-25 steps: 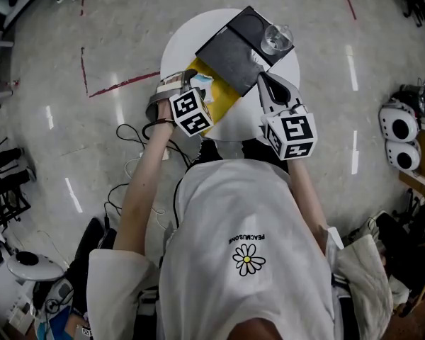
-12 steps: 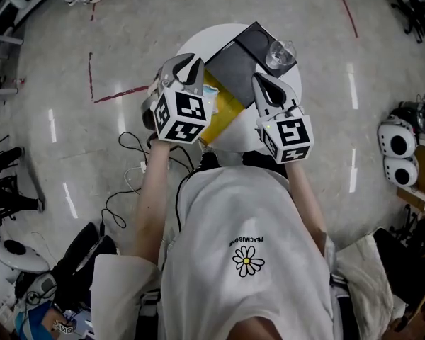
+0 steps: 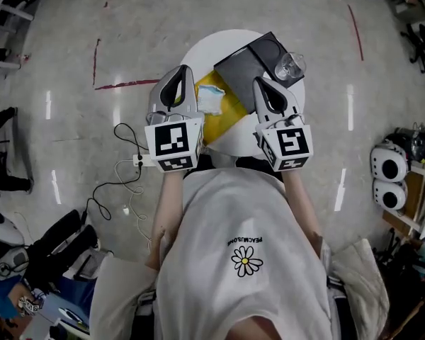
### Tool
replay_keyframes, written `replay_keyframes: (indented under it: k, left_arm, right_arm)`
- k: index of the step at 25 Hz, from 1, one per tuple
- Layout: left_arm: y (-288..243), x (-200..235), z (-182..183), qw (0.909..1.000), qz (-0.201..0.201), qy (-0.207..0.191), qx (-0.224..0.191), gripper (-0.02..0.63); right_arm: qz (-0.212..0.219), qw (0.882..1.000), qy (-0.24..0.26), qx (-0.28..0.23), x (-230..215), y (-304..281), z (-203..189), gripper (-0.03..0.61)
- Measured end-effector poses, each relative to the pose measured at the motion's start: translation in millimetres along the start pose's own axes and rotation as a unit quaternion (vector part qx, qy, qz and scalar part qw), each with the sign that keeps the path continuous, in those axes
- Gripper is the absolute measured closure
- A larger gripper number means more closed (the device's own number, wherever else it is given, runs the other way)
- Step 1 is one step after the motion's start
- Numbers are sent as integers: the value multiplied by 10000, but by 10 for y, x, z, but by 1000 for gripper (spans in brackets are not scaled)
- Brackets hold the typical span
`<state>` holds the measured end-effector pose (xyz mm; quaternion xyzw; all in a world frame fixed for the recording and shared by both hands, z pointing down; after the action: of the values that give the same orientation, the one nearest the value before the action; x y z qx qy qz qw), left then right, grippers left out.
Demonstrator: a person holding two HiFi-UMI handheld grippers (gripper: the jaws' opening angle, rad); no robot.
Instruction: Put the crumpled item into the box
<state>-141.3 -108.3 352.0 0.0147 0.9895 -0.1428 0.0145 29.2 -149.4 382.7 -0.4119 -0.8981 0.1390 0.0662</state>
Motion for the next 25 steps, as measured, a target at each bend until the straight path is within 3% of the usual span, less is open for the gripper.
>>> replay_keyframes:
  k: [9, 25]
  left_arm:
    - [236, 178, -195, 9986, 495, 191, -16, 612]
    - [289, 113, -183, 9989, 469, 20, -21, 612]
  right_arm:
    - [108, 9997, 219, -15, 129, 5, 20, 578]
    - [156, 9997, 176, -61, 170, 19, 17, 578]
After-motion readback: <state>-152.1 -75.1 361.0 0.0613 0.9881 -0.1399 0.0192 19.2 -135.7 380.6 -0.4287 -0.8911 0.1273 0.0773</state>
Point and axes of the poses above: the fingertips, and each gripper's own axes: y backward along the fingers, x to its left, z out of its top, the point moved 4 cm from there along y, backward along the fingers, and after that the axes turned 2 degrees about x, right-handed, at the moved point
